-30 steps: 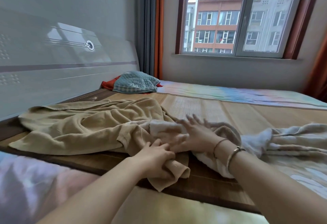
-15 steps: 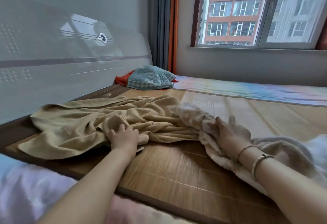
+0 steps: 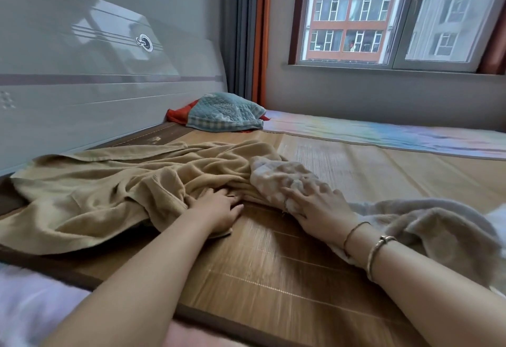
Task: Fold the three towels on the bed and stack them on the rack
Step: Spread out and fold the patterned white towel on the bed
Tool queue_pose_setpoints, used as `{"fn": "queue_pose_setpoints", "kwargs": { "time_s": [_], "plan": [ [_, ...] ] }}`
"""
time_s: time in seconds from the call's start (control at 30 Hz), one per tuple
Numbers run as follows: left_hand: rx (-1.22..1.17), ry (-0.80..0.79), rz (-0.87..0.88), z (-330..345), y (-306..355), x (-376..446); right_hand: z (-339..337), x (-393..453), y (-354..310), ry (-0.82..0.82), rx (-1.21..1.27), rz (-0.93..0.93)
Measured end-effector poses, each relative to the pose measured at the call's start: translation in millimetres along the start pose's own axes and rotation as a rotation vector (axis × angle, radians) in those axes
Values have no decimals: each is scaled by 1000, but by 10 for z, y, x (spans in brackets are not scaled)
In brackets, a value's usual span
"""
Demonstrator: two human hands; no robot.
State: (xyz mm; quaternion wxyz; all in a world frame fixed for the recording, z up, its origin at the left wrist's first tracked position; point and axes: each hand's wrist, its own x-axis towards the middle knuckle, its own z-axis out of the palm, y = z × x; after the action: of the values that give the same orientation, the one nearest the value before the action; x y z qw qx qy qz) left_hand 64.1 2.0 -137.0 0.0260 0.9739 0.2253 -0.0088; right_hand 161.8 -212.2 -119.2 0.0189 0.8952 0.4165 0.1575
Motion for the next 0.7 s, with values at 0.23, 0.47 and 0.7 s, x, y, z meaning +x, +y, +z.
{"fn": "queue_pose_setpoints", "kwargs": {
  "time_s": [0.23,0.47,0.7],
  "plan": [
    [-54,15,-355,44,-541,96,-20,58,-353,72,11,-67],
    [-5,0,-603,-181,-680,-294,-99,-159,-216,87,159,-133],
    [-351,281,255,-228,783,-836,-569,-745,301,-114,243,-97]
  ]
}}
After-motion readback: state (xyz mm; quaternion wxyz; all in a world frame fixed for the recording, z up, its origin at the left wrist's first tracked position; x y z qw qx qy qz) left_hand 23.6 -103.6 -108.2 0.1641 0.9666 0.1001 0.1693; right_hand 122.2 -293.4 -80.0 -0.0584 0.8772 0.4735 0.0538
